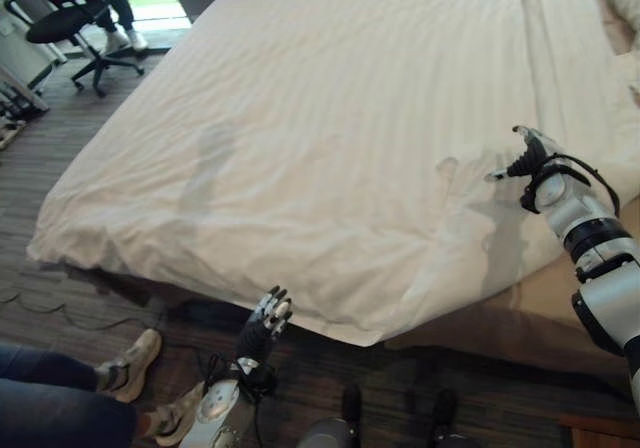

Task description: Making the bed.

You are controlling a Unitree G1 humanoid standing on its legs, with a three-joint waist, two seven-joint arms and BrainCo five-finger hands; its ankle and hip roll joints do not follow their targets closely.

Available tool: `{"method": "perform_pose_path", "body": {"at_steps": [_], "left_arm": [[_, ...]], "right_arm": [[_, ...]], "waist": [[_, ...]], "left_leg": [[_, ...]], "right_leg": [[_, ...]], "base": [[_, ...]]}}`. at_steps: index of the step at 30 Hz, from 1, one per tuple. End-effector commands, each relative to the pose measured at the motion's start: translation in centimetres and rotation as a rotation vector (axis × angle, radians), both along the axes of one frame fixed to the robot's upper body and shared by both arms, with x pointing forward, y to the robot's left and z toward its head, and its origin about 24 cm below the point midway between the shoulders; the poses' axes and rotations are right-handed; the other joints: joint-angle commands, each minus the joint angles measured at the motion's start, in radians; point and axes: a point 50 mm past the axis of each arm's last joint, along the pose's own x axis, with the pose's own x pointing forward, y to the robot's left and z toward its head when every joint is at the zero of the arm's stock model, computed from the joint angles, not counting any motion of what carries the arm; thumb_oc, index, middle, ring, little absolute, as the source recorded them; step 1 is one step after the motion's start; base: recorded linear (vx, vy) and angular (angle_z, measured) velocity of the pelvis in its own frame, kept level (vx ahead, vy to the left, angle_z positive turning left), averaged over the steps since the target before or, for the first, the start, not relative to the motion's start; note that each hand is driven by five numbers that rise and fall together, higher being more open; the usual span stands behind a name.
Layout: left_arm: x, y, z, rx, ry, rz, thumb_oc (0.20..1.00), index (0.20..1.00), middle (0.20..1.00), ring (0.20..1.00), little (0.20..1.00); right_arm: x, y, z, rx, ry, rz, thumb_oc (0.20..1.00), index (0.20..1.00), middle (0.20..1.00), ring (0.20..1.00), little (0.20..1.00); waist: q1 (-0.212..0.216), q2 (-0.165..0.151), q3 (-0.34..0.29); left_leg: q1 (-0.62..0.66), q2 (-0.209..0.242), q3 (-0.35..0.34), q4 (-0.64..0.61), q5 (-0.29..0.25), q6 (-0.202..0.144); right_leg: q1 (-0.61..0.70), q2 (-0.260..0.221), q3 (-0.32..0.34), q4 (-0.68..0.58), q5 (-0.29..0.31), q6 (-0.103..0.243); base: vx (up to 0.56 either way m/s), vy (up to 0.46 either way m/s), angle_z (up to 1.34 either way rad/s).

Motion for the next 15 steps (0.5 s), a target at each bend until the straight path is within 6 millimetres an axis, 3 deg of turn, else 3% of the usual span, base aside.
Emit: {"method": "perform_pose_path", "body": {"at_steps": [1, 4, 7, 10, 15], "left_arm": [[2.3, -1.5, 2.6, -0.002, -0.136, -0.112, 1.000, 1.000, 1.000, 1.000, 1.000], [3.0, -2.4, 3.5, -0.007, -0.182, -0.151, 1.000, 1.000, 1.000, 1.000, 1.000], [3.4, -3.0, 3.8, -0.024, -0.200, -0.146, 1.000, 1.000, 1.000, 1.000, 1.000], [3.9, -3.5, 4.1, -0.034, -0.220, -0.141, 1.000, 1.000, 1.000, 1.000, 1.000], [4.1, -5.0, 4.0, -0.078, -0.224, -0.159, 1.000, 1.000, 1.000, 1.000, 1.000]], "right_arm": [[0.6, 1.2, 6.8, -0.126, -0.180, 0.021, 1.000, 1.000, 1.000, 1.000, 1.000], [0.1, 0.2, 9.0, -0.244, -0.196, -0.024, 1.000, 1.000, 1.000, 1.000, 1.000], [-0.3, -0.5, 10.2, -0.248, -0.247, -0.055, 1.000, 1.000, 1.000, 1.000, 1.000], [-0.4, -0.6, 10.3, -0.266, -0.253, -0.057, 1.000, 1.000, 1.000, 1.000, 1.000], [-0.5, -1.7, 8.8, -0.373, -0.169, -0.084, 1.000, 1.000, 1.000, 1.000, 1.000]], "waist": [[0.019, -0.030, 0.040], [0.037, 0.009, 0.073], [0.050, 0.038, 0.094], [0.062, 0.057, 0.107], [0.070, 0.089, 0.141]], "left_leg": [[-0.035, 0.019, -0.035, 0.005, 0.056, -0.087], [-0.088, 0.010, -0.050, 0.005, 0.076, -0.096], [-0.136, 0.005, -0.060, 0.005, 0.092, -0.104], [-0.175, 0.006, -0.060, 0.005, 0.104, -0.112], [-0.222, 0.018, -0.052, 0.005, 0.122, -0.124]], "right_leg": [[0.091, -0.058, 0.031, 0.018, -0.071, 0.085], [0.042, -0.060, 0.028, 0.018, -0.068, 0.083], [-0.006, -0.061, 0.024, 0.018, -0.062, 0.082], [-0.046, -0.058, 0.028, 0.018, -0.057, 0.081], [-0.097, -0.046, 0.036, 0.018, -0.053, 0.077]], "base": [[-0.04, -0.003, 0.01], [-0.09, -0.010, 0.04], [-0.07, -0.011, 0.14], [-0.08, -0.027, 0.03], [-0.03, -0.027, -0.04]]}}
